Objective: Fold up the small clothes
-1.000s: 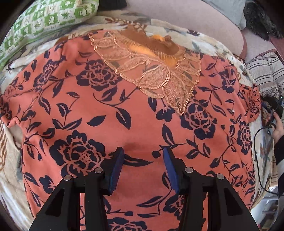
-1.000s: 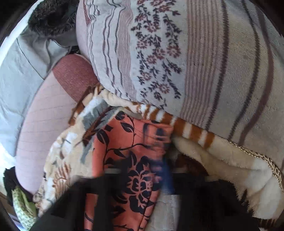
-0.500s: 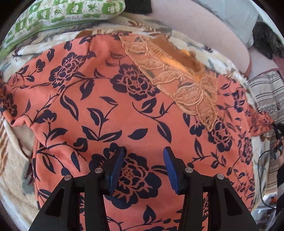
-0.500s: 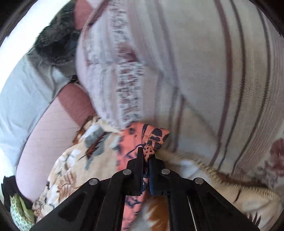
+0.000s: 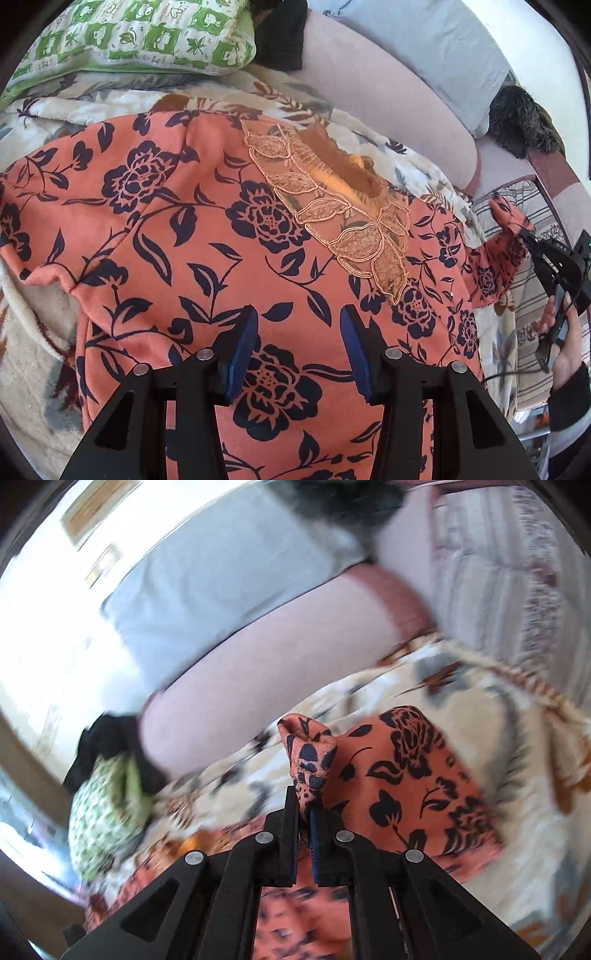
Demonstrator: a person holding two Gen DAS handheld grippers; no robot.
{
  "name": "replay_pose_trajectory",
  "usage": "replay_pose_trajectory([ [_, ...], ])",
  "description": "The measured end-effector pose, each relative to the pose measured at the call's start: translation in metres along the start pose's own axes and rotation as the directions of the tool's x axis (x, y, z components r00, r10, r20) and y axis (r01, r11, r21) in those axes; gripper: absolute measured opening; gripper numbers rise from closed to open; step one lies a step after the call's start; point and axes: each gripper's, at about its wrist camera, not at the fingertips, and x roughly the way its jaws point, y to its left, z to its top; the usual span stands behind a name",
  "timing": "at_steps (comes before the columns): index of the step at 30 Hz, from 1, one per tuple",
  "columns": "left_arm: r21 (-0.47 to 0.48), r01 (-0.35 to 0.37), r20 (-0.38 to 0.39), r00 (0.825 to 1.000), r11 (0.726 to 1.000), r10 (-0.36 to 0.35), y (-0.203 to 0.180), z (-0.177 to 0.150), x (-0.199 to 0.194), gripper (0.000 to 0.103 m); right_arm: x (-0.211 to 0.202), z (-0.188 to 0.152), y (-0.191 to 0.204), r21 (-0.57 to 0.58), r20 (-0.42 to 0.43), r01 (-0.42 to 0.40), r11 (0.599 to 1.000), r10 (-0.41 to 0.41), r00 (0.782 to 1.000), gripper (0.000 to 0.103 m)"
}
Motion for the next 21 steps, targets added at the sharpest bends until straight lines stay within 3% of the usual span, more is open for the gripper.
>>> replay_pose_trajectory([
  [6,-0.009,0.029,0.011,1.000,1.000,-0.029,0.006,0.011,-0.013,0.046,0.039,-0.060,0.093,-0.083,-0.147,-0.168,0.982,0.154,0.977,0.004],
  [11,-0.107,0.130,0.047,0.991,0.986,-0.126,0.032,0.024,-0.031,0.047,0.067,-0.122,0.156,-0.112,-0.268,-0.295,0.949,0.257,0.928,0.004],
  [15,-0.214,0.242,0.054,0.970,0.946,-0.236,0.059,0.026,-0.035,0.048,0.088,-0.172,0.191,-0.102,-0.358,-0.375,0.921,0.318,0.878,0.004],
  [19,-0.302,0.323,0.041,0.944,0.897,-0.326,0.078,0.025,-0.026,0.054,0.099,-0.221,0.207,-0.125,-0.446,-0.387,0.913,0.297,0.845,0.005],
  [21,-0.338,0.346,0.028,0.933,0.875,-0.358,0.085,0.024,-0.018,0.056,0.105,-0.236,0.205,-0.127,-0.480,-0.386,0.914,0.284,0.830,0.011],
])
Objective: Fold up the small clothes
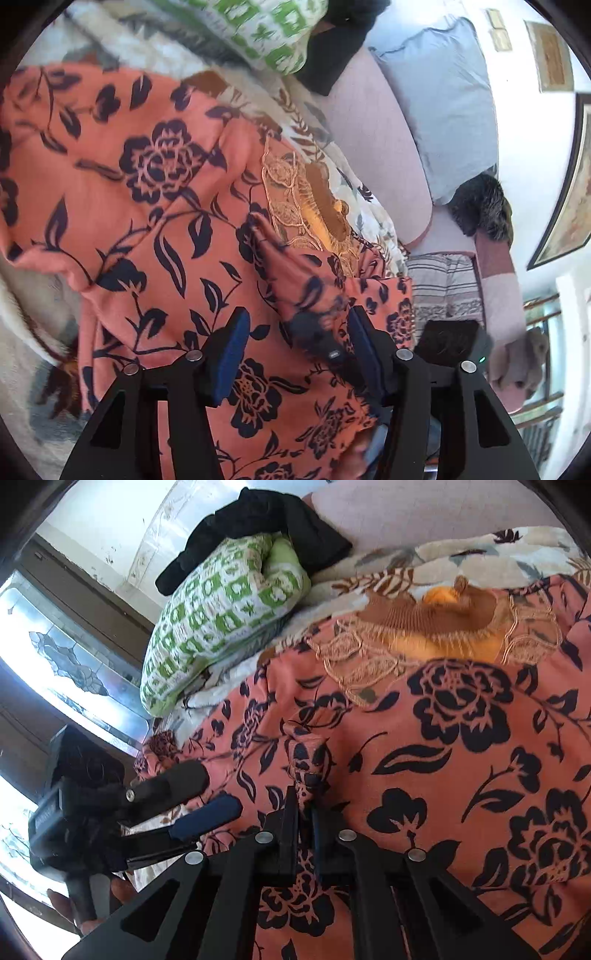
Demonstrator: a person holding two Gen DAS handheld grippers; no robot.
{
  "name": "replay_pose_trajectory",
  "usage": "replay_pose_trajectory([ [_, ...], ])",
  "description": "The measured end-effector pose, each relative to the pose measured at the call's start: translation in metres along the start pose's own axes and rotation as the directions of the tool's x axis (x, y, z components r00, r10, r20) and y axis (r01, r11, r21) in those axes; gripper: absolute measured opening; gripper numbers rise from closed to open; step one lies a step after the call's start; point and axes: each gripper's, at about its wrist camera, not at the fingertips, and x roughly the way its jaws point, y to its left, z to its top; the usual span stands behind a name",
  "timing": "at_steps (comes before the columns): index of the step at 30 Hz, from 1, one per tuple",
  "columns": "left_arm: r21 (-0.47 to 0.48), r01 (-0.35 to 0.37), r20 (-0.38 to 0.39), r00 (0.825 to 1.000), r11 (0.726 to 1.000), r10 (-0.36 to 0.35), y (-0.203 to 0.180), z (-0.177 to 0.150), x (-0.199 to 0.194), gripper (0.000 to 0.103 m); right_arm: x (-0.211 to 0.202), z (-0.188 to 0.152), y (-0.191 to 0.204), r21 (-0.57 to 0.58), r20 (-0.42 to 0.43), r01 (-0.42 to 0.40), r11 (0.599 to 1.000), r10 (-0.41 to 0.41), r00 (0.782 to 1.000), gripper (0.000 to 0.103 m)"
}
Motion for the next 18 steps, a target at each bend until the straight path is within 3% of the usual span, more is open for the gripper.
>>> replay_pose_trajectory([
  [3,-0.044,0.013,-0.036,0.999,0.999,-0.015,0.010,0.002,0.012,0.057,0.003,-0.008,-0.002,-0.001,-0.050,0.029,1.000,-0.029,0.998,0.021],
  [7,-0.091,0.015,-0.071,0.997,0.996,-0.021,0.020,0.005,0.027,0.061,-0.043,-0.026,-0.015,-0.063,-0.037,0.057,0.996,-0.059,0.998,0.030],
  [12,-0.058,-0.029,-0.075,0.997,0.998,0.025,0.012,0.007,0.050,0.070,-0.115,-0.046,-0.068,0.071,0.033,0.120,0.990,-0.123,0.992,0.035],
  [13,-0.048,-0.057,-0.064,0.996,0.997,0.054,0.010,0.005,0.055,0.064,-0.132,-0.051,-0.083,0.117,0.058,0.136,0.984,-0.144,0.988,0.035],
  [15,-0.017,-0.082,-0.026,0.996,0.997,0.081,0.003,0.001,0.059,0.013,-0.157,-0.057,-0.106,0.195,0.105,0.150,0.969,-0.173,0.979,0.036],
  [16,0.010,-0.089,-0.027,0.996,0.996,0.089,-0.002,0.002,0.060,0.006,-0.172,-0.059,-0.119,0.245,0.135,0.148,0.958,-0.185,0.974,0.036],
  [18,0.050,-0.121,0.064,0.991,0.991,0.117,-0.014,0.001,0.047,0.006,-0.190,-0.061,-0.137,0.317,0.181,0.122,0.941,-0.186,0.966,0.037],
])
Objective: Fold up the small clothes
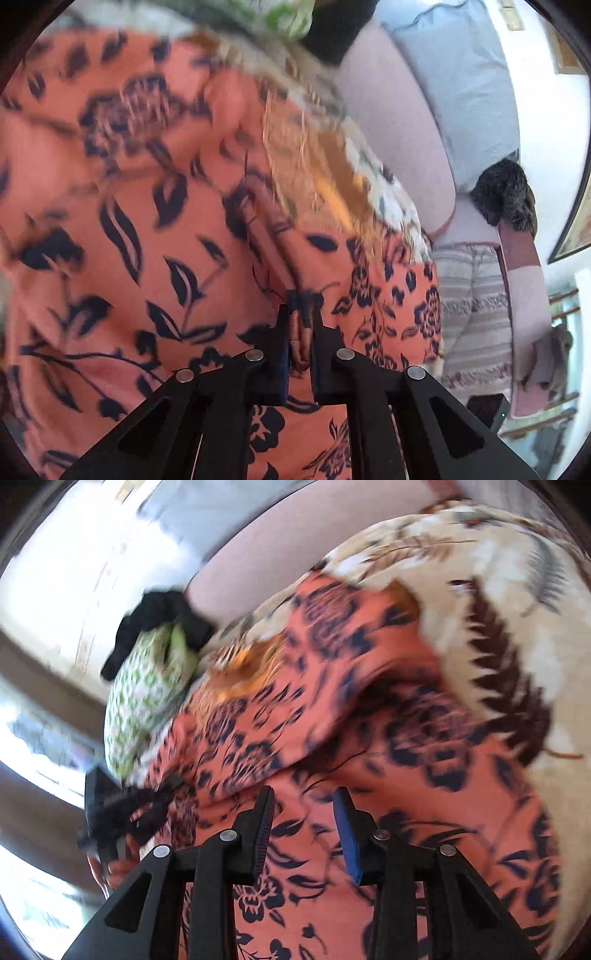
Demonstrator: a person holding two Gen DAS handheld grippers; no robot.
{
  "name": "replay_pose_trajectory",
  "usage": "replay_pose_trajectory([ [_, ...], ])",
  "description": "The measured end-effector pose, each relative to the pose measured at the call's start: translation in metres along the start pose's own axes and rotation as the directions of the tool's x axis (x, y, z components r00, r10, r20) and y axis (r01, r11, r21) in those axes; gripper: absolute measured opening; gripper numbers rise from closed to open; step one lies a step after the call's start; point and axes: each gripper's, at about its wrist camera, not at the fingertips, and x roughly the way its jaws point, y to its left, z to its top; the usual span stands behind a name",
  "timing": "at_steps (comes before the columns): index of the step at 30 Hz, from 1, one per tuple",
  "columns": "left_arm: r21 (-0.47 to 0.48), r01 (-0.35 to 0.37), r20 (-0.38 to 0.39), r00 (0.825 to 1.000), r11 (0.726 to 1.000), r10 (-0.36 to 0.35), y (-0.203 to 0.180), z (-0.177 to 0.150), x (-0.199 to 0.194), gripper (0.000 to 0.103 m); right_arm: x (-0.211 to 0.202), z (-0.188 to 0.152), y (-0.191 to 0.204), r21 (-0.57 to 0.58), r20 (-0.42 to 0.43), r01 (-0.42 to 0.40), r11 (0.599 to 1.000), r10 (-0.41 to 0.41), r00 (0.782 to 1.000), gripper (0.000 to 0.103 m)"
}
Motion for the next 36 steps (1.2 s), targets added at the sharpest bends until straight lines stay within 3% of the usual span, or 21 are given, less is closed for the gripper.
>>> replay_pose_trajectory([
  [2,0.065,-0.021,0.103,0.995,0.998,0.014,-0.012,0.005,-0.027,0.006,-0.010,0.008,-0.017,0.080,0.042,-0.031,0.996,0.028,0.999,0.038],
  [4,0.110,-0.078,0.218,0.974,0.991,0.053,-0.023,0.011,-0.055,0.006,-0.013,0.016,-0.027,0.138,0.072,-0.062,0.988,0.052,0.996,0.043],
  [7,0.121,-0.162,0.303,0.946,0.979,0.118,-0.025,0.017,-0.075,0.007,-0.009,0.025,-0.047,0.248,0.112,-0.112,0.962,0.086,0.990,0.044],
  [12,0.061,-0.167,0.284,0.948,0.984,0.143,-0.015,0.023,-0.074,0.007,0.016,0.032,-0.055,0.369,0.110,-0.186,0.911,0.156,0.982,0.048],
  [16,0.047,-0.116,0.281,0.955,0.992,0.098,-0.014,0.025,-0.081,0.007,0.039,0.031,-0.053,0.417,0.058,-0.207,0.885,0.201,0.978,0.054],
  [18,0.050,-0.105,0.288,0.954,0.993,0.086,-0.009,0.023,-0.085,0.007,0.048,0.037,-0.060,0.461,0.102,-0.213,0.861,0.187,0.977,0.054],
  [19,0.055,-0.104,0.291,0.953,0.993,0.083,-0.008,0.019,-0.088,0.007,0.052,0.040,-0.069,0.501,0.152,-0.244,0.830,0.193,0.969,0.054],
  [20,0.060,-0.115,0.291,0.952,0.992,0.093,-0.010,0.018,-0.086,0.007,0.055,0.043,-0.080,0.556,0.202,-0.277,0.783,0.196,0.959,0.047],
  [21,0.068,-0.124,0.288,0.953,0.990,0.100,-0.010,0.017,-0.083,0.007,0.056,0.047,-0.089,0.597,0.247,-0.319,0.736,0.209,0.946,0.024],
  [22,0.069,-0.140,0.277,0.954,0.988,0.115,-0.010,0.015,-0.079,0.007,0.052,0.053,-0.093,0.598,0.295,-0.357,0.717,0.218,0.930,0.008],
  [23,0.069,-0.160,0.255,0.957,0.985,0.138,-0.010,0.013,-0.074,0.007,0.041,0.061,-0.091,0.554,0.339,-0.369,0.747,0.202,0.919,0.007],
  [25,0.071,-0.218,0.177,0.963,0.973,0.203,-0.008,0.012,-0.052,0.007,0.016,0.076,-0.076,0.393,0.382,-0.285,0.874,0.126,0.915,0.007],
  [27,0.063,-0.309,0.116,0.947,0.949,0.301,-0.002,0.011,-0.032,0.007,0.023,0.080,-0.072,0.354,0.262,-0.139,0.925,0.045,0.964,0.009],
  [29,0.065,-0.343,0.077,0.938,0.937,0.338,0.002,0.011,-0.024,0.007,0.037,0.072,-0.078,0.325,0.075,0.022,0.945,-0.049,0.996,0.013],
  [30,0.061,-0.342,0.066,0.939,0.938,0.339,0.004,0.011,-0.024,0.007,0.036,0.066,-0.080,0.312,0.056,0.030,0.950,-0.050,0.997,0.015],
  [34,0.052,-0.273,0.054,0.961,0.961,0.270,0.007,0.016,-0.030,0.011,-0.006,0.059,-0.077,0.276,0.127,0.034,0.960,-0.072,0.989,0.015],
  [35,0.048,-0.242,0.044,0.970,0.969,0.240,0.009,0.017,-0.029,0.024,-0.018,0.065,-0.071,0.251,0.176,0.022,0.968,-0.068,0.982,0.017],
  [36,0.043,-0.201,0.024,0.979,0.979,0.201,0.011,0.017,-0.026,0.036,-0.027,0.074,-0.064,0.218,0.213,0.019,0.976,-0.067,0.975,0.026],
])
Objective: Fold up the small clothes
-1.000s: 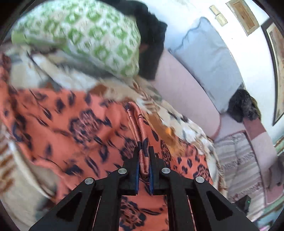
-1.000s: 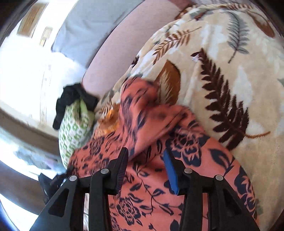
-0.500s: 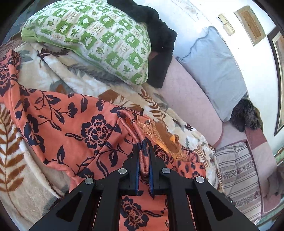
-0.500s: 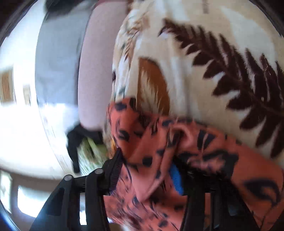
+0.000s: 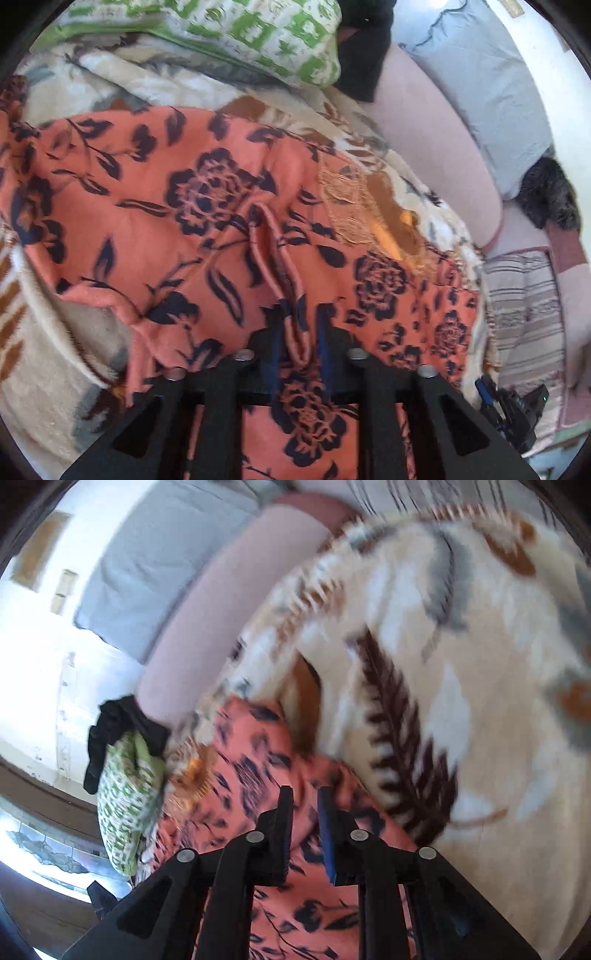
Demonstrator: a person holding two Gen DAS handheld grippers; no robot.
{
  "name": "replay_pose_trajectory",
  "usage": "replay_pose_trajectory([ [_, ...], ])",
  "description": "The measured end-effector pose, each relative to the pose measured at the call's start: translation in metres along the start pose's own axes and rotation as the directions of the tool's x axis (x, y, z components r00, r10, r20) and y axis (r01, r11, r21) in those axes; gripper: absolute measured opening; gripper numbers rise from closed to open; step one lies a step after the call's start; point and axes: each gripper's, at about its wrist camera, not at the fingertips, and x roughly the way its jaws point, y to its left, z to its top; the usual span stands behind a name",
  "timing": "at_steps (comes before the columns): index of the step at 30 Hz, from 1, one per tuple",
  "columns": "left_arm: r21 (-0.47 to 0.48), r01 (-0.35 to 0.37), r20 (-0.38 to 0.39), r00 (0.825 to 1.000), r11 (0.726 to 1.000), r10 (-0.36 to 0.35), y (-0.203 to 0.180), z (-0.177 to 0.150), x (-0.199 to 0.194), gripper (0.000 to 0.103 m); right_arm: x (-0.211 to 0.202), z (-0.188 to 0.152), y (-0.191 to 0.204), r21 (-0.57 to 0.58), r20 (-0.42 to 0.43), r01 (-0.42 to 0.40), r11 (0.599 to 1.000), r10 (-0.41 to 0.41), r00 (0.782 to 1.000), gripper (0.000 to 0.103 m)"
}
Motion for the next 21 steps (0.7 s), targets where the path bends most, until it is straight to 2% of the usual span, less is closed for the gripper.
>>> replay_pose_trajectory([
  [1,-0.013,0.032,-0.017,0.999,0.999,-0.032,0.003,-0.001,0.004,0.056,-0.003,0.010,0.009,-0.035,0.022,-0.014,0.999,0.015,1.000,0.034],
  [2,-0.033,0.059,-0.022,0.998,0.998,-0.059,0.006,-0.004,0.007,0.060,0.004,0.023,0.019,-0.075,0.024,-0.031,0.997,0.033,0.999,0.050],
  [4,-0.045,0.095,-0.042,0.994,0.994,-0.097,0.008,-0.006,0.017,0.058,0.025,0.041,0.032,-0.120,-0.009,-0.045,0.992,0.044,0.999,0.052],
  [5,-0.042,0.101,-0.057,0.993,0.994,-0.103,0.008,-0.008,0.022,0.051,0.039,0.049,0.040,-0.142,-0.028,-0.028,0.990,0.024,0.999,0.052],
  [6,-0.034,0.100,-0.059,0.993,0.994,-0.102,0.008,-0.008,0.027,0.039,0.050,0.053,0.045,-0.157,-0.028,0.000,0.988,-0.004,1.000,0.052],
  [7,-0.014,0.092,-0.065,0.994,0.996,-0.093,0.007,-0.009,0.030,0.010,0.062,0.055,0.049,-0.170,-0.038,0.013,0.985,-0.020,0.999,0.052],
  [8,0.007,0.074,-0.069,0.995,0.997,-0.074,0.005,-0.009,0.033,0.004,0.076,0.060,0.052,-0.181,-0.055,0.033,0.983,-0.044,0.998,0.052],
  [9,0.023,0.055,-0.056,0.997,0.998,-0.054,0.004,-0.008,0.032,0.004,0.090,0.062,0.053,-0.182,-0.078,0.042,0.982,-0.057,0.995,0.052],
  [10,0.026,0.052,-0.037,0.998,0.998,-0.051,0.003,-0.008,0.030,0.004,0.103,0.060,0.055,-0.186,-0.111,0.041,0.982,-0.062,0.992,0.049],
  [11,0.029,0.049,-0.016,0.999,0.998,-0.049,0.003,-0.006,0.024,0.004,0.113,0.058,0.061,-0.221,-0.137,0.059,0.973,-0.091,0.986,0.025],
  [12,0.032,0.046,0.009,0.999,0.998,-0.046,0.003,-0.003,0.016,0.004,0.114,0.053,0.071,-0.271,-0.130,0.036,0.962,-0.074,0.989,0.006],
  [14,0.014,0.062,0.076,0.995,0.998,-0.063,0.007,0.003,-0.008,0.004,0.100,0.041,0.094,-0.355,-0.072,-0.042,0.934,0.017,0.997,0.005],
  [15,-0.003,0.061,0.111,0.992,0.998,-0.060,0.011,0.004,-0.019,0.004,0.099,0.034,0.106,-0.381,-0.094,-0.093,0.920,0.062,0.994,0.005],
  [16,-0.018,0.033,0.152,0.988,0.999,-0.029,0.014,0.005,-0.030,0.004,0.104,0.028,0.115,-0.389,-0.157,-0.140,0.910,0.084,0.984,0.008],
  [17,-0.028,-0.001,0.169,0.986,1.000,0.005,0.017,0.005,-0.035,0.004,0.122,0.016,0.122,-0.374,-0.319,-0.216,0.902,0.093,0.943,0.014],
  [18,-0.044,-0.008,0.171,0.985,0.999,0.016,0.024,0.003,-0.040,0.004,0.135,0.006,0.128,-0.371,-0.421,-0.219,0.902,0.046,0.906,0.014],
  [19,-0.061,0.001,0.161,0.987,0.998,0.009,0.030,-0.001,-0.041,0.004,0.143,-0.006,0.131,-0.393,-0.470,-0.187,0.900,-0.022,0.882,0.014],
  [20,-0.081,0.008,0.146,0.989,0.997,0.004,0.035,-0.006,-0.040,0.004,0.144,-0.014,0.133,-0.410,-0.481,-0.181,0.894,-0.044,0.875,0.015],
  [21,-0.095,0.007,0.130,0.992,0.995,0.006,0.039,-0.010,-0.038,0.004,0.139,-0.019,0.135,-0.414,-0.480,-0.200,0.888,-0.026,0.877,0.015],
])
